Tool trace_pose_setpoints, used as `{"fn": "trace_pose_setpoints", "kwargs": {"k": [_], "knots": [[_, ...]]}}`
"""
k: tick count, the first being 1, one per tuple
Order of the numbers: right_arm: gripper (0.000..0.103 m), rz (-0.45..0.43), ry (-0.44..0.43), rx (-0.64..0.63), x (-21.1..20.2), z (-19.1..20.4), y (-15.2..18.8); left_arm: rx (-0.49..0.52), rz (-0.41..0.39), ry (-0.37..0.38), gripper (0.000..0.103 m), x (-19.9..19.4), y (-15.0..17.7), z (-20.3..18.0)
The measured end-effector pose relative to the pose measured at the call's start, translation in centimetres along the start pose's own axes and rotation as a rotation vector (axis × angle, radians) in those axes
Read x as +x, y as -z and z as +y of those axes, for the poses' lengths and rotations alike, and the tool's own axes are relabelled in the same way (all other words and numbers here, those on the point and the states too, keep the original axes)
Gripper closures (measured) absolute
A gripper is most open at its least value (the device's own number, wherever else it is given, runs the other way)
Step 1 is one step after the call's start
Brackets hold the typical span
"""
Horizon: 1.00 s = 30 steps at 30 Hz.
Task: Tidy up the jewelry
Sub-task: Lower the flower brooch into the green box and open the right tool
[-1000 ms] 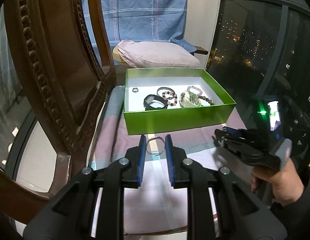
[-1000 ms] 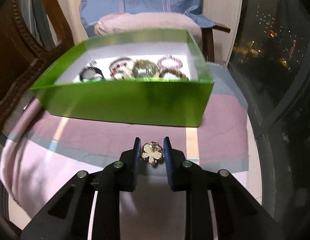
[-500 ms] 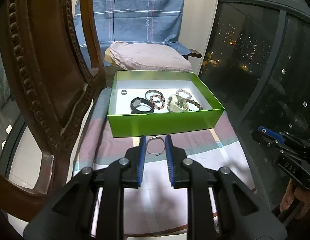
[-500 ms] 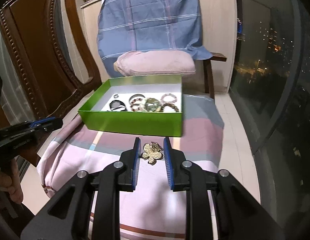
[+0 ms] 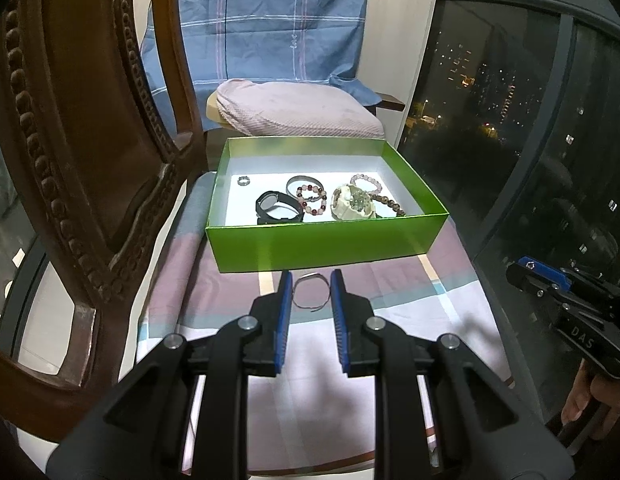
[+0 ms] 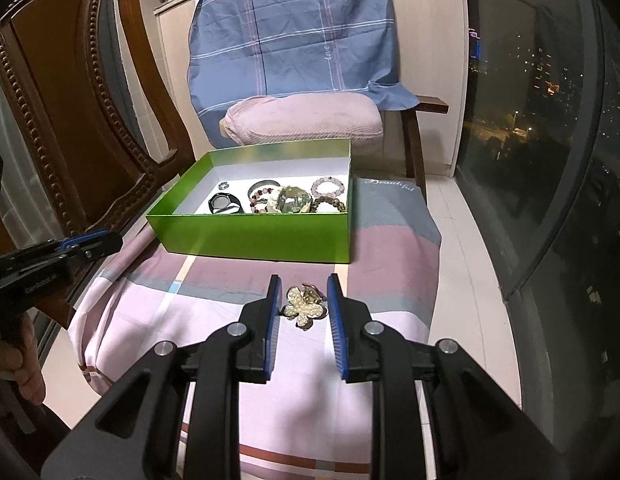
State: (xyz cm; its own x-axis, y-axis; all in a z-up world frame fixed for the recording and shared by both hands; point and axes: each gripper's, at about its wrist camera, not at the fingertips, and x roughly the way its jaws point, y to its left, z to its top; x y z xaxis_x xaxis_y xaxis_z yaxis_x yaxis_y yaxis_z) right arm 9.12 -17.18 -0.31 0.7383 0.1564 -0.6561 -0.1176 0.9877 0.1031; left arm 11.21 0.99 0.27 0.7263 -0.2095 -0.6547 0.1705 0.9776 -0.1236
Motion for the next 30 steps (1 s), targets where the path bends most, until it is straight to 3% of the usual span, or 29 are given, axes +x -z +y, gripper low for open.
{"fn": "trace_pose_setpoints", "kwargs": {"k": [11,16,22,23,24,25,29,30], "knots": [[0.08,0.012,-0.003,-0.011,1.3,0.7,-0.4,-0.017,0.005,0.01,0.084,0.5,-0.1,0.5],[0.08,-0.058,0.006,-0.028,3.1,1.2,-3.4,-0.027,0.012,0.015,0.084,0.7,-0.2,0.9],[0.078,-0.099,0.024,0.01,8.7,0.7,-7.5,-0.038,0.027,0.003,0.084,1.2,-0.1,1.7],[0.066,-0.102,0.033,0.009,9.4,0.6,-7.8,-0.04,0.032,-0.002,0.084,1.3,-0.1,1.9],[0.047,-0.104,0.041,0.007,10.2,0.5,-8.0,-0.041,0.036,-0.005,0.084,1.4,0.0,2.0],[0.041,-0.113,0.043,0.012,10.4,0.3,-8.1,-0.042,0.039,-0.007,0.084,1.5,0.0,2.2],[0.039,-0.131,0.066,0.048,8.7,-0.5,-7.9,-0.041,0.036,-0.01,0.084,1.4,0.0,2.4],[0.034,-0.134,0.069,0.073,7.7,-0.7,-7.7,-0.04,0.036,-0.009,0.084,1.4,0.0,2.5]]}}
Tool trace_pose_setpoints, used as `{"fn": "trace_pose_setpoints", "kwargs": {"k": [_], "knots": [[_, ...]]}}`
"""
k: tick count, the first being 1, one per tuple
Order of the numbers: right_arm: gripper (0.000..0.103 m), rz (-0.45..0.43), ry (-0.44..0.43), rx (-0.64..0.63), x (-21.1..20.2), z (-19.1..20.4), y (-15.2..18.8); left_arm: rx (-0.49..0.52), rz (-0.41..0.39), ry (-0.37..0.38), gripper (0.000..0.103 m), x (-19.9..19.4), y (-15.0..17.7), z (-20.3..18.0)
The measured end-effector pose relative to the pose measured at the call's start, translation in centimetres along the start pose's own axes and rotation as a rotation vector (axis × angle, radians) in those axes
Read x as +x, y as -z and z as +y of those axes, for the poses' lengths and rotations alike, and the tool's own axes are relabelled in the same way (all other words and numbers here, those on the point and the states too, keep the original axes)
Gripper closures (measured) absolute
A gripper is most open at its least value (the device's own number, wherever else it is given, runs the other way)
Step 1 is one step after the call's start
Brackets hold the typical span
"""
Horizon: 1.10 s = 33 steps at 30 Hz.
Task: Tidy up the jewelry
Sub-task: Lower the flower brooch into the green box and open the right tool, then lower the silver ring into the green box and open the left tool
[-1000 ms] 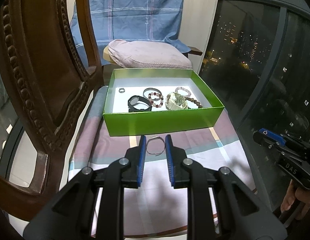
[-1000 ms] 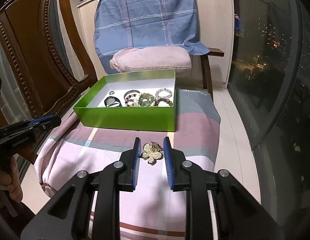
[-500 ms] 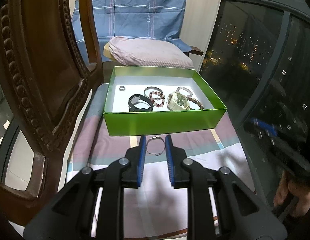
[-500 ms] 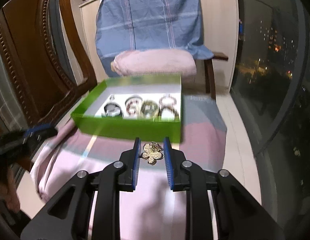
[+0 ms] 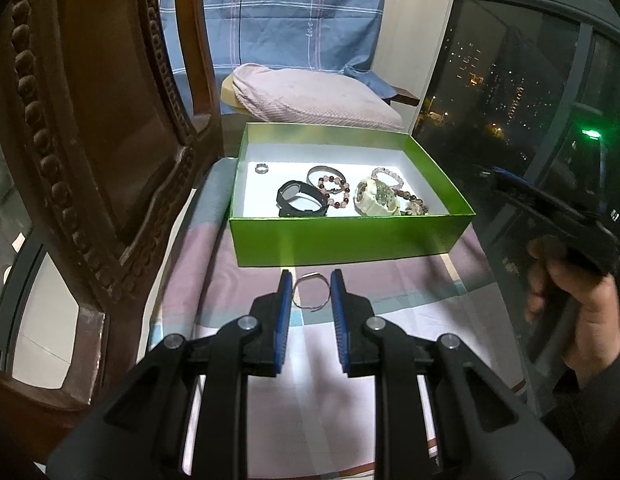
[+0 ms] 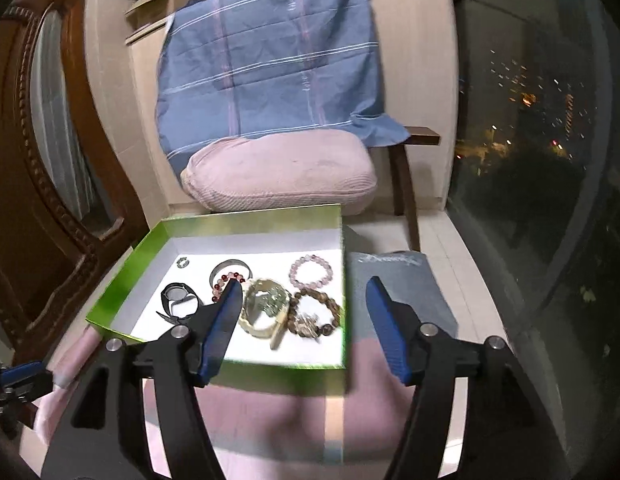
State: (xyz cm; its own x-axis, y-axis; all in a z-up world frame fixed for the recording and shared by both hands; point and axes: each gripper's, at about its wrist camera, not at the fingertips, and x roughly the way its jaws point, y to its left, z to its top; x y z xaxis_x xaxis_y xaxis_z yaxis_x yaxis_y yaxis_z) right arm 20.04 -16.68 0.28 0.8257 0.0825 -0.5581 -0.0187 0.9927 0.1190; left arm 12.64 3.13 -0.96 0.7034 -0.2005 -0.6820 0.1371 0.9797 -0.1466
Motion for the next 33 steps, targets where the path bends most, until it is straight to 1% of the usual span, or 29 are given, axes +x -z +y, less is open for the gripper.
{"fn": "trace_pose_setpoints", "kwargs": {"k": [3,4,6,7,10,12,16,19,23,26,27,28,30,31,32,33], "knots": [[0.026,0.005,0.009,0.066,-2.5,-1.2,1.2,0.005,0.001,0.003,0.084,0.2,-0.1,-0.3],[0.026,0.021,0.02,0.08,-3.0,-1.4,1.7,0.009,0.002,0.004,0.084,0.2,-0.1,-0.5],[0.024,0.051,0.002,0.098,-3.5,-1.5,2.4,0.014,0.006,0.008,0.084,0.5,0.0,-1.0],[0.023,0.054,-0.011,0.089,-3.7,-1.4,2.5,0.016,0.008,0.011,0.084,0.5,0.0,-1.3],[0.021,0.033,0.017,0.025,-4.4,-1.1,2.9,0.025,0.008,0.018,0.084,0.7,0.0,-2.1],[0.021,0.039,0.009,0.023,-4.6,-1.4,3.2,0.039,0.011,0.014,0.084,1.1,0.1,-2.8],[0.021,0.045,-0.006,0.03,-4.7,-2.3,3.2,0.035,0.032,0.016,0.084,2.0,0.0,-3.6],[0.021,0.064,-0.013,0.043,-4.1,-2.9,3.2,0.022,0.034,0.015,0.084,2.8,-1.4,-3.9],[0.021,0.081,-0.028,0.048,-3.6,-3.1,3.2,0.017,0.015,-0.011,0.083,4.4,-5.2,-4.2],[0.021,0.093,-0.043,0.05,-3.5,-3.3,3.1,-0.02,0.027,-0.014,0.083,6.4,-8.3,-3.9],[0.021,0.096,-0.049,0.055,-3.4,-3.4,3.0,-0.031,0.027,-0.032,0.083,7.4,-9.8,-3.7],[0.021,0.096,-0.052,0.058,-3.4,-3.5,3.0,-0.031,0.029,-0.045,0.083,7.9,-10.5,-3.6],[0.021,0.094,-0.054,0.06,-3.5,-3.7,2.8,-0.02,0.062,-0.045,0.053,9.6,-11.9,-3.4],[0.021,0.093,-0.055,0.061,-3.5,-3.8,2.8,-0.019,0.082,-0.056,0.03,10.3,-12.1,-3.2],[0.021,0.093,-0.055,0.062,-3.5,-3.9,2.7,-0.016,0.086,-0.095,0.029,10.7,-12.0,-3.0],[0.021,0.093,-0.053,0.063,-3.5,-3.9,2.8,-0.009,0.091,-0.113,0.029,10.7,-11.7,-2.8]]}}
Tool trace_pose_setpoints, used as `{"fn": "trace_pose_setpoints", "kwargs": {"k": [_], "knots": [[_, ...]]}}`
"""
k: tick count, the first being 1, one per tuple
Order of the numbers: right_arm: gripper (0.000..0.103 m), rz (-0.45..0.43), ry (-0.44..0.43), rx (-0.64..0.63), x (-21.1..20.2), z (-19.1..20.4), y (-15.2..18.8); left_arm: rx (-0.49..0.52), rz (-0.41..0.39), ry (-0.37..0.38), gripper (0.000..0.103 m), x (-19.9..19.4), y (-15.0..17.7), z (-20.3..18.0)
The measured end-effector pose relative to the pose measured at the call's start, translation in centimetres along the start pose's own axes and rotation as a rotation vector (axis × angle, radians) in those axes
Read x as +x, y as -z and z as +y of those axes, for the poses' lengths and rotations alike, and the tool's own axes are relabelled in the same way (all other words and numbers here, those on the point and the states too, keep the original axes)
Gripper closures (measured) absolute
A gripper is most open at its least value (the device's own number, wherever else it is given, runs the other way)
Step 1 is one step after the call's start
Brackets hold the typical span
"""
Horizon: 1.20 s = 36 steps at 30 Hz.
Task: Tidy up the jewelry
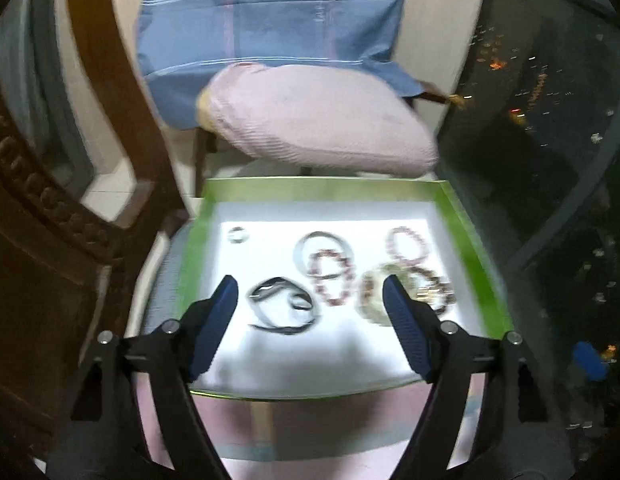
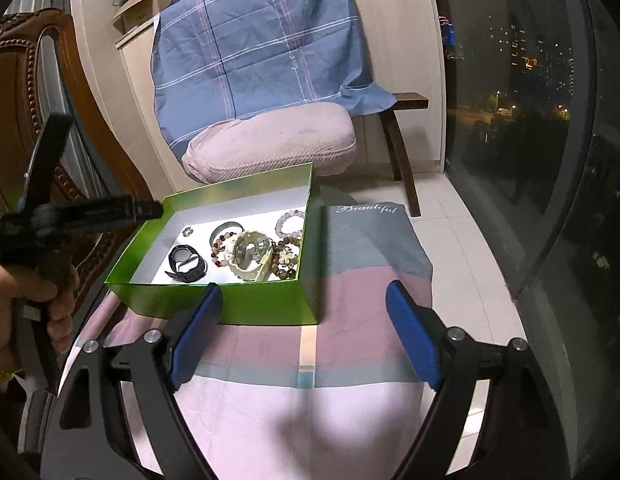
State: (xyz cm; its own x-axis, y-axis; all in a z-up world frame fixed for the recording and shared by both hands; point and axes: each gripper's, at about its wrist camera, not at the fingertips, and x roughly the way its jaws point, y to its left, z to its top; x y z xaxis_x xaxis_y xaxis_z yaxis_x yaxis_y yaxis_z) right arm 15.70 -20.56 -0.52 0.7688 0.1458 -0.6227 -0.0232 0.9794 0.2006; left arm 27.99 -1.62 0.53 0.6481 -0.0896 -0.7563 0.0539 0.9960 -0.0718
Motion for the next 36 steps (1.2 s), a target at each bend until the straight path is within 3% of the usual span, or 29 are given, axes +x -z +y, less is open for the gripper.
{"fn": "trace_pose_setpoints", "kwargs": {"k": [3,5,9,14,20,30,36], "knots": [[0.021,0.001,-0.004,-0.002,0.0,0.1,-0.1,0.002,-0.001,0.009,0.027,-1.5,2.5,0.8],[0.021,-0.002,-0.007,-0.007,-0.1,0.3,-0.1,0.0,-0.017,0.019,0.018,-3.2,4.8,1.4],[0.021,-0.007,-0.018,-0.032,-0.6,1.3,0.0,0.003,-0.051,0.054,0.012,-6.6,9.5,1.8],[0.021,-0.018,-0.019,-0.07,-1.5,2.9,0.6,0.005,-0.089,0.061,0.007,-8.4,12.6,1.4],[0.019,-0.023,0.005,-0.119,-2.4,4.2,1.9,0.114,-0.129,0.006,0.006,-8.5,13.0,-0.2],[0.019,-0.032,0.018,-0.083,-4.6,3.8,4.0,-0.024,-0.153,0.028,0.004,-9.6,12.1,3.7],[0.019,-0.042,0.011,-0.098,-4.1,4.7,3.9,-0.016,-0.141,0.017,0.004,-9.4,12.2,2.9]]}}
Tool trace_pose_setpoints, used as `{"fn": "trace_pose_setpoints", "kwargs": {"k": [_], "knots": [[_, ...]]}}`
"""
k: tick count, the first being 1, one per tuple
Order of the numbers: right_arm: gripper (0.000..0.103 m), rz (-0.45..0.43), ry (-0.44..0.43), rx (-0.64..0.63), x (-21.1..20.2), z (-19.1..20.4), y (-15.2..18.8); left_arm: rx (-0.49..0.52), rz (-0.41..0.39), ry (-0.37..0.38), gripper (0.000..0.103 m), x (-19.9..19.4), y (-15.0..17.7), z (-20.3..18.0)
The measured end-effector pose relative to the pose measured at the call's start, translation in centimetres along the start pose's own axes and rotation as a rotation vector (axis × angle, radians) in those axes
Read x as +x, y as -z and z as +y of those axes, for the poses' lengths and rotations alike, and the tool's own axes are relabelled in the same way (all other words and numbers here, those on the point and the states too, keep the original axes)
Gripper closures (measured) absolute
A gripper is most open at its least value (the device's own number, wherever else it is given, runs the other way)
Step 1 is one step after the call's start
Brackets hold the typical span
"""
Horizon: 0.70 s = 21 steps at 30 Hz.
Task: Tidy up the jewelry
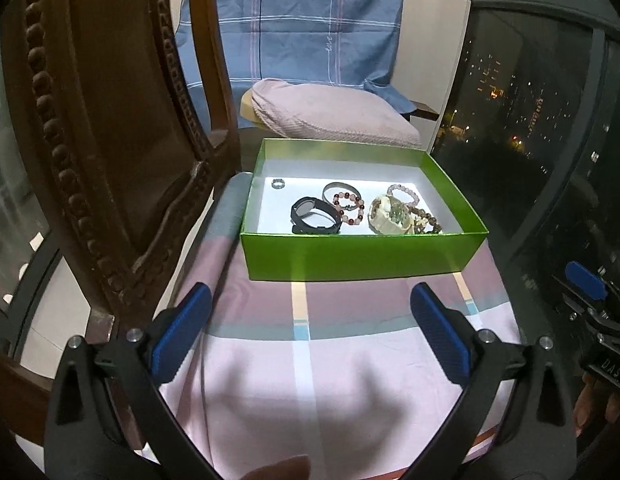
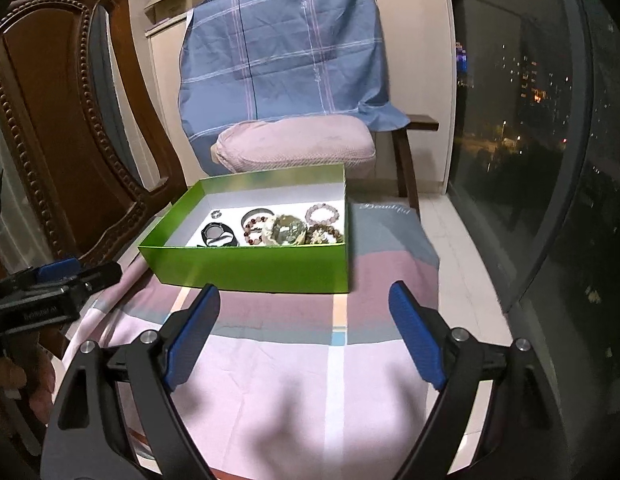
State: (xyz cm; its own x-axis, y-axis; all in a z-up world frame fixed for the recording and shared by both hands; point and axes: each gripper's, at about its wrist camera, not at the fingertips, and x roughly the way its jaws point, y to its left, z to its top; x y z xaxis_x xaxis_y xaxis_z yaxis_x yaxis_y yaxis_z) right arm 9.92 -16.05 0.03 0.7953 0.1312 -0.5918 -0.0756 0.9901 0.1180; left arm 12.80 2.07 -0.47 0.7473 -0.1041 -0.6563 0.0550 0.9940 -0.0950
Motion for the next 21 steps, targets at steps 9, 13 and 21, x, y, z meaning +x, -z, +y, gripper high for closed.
{"fn": "trace_pose_setpoints", "kwargs": {"k": [9,13,21], "knots": [[0.019,0.006,-0.007,-0.014,0.3,0.8,-0.01,0.033,-0.033,-0.056,0.004,-0.34,0.41,-0.77],[0.019,0.007,-0.002,-0.017,0.36,0.85,0.06,0.024,-0.025,-0.058,0.004,-0.3,0.37,-0.6],[0.019,0.012,0.0,-0.02,0.69,0.84,0.03,0.039,-0.027,-0.064,0.004,-0.39,0.46,-0.96]]}}
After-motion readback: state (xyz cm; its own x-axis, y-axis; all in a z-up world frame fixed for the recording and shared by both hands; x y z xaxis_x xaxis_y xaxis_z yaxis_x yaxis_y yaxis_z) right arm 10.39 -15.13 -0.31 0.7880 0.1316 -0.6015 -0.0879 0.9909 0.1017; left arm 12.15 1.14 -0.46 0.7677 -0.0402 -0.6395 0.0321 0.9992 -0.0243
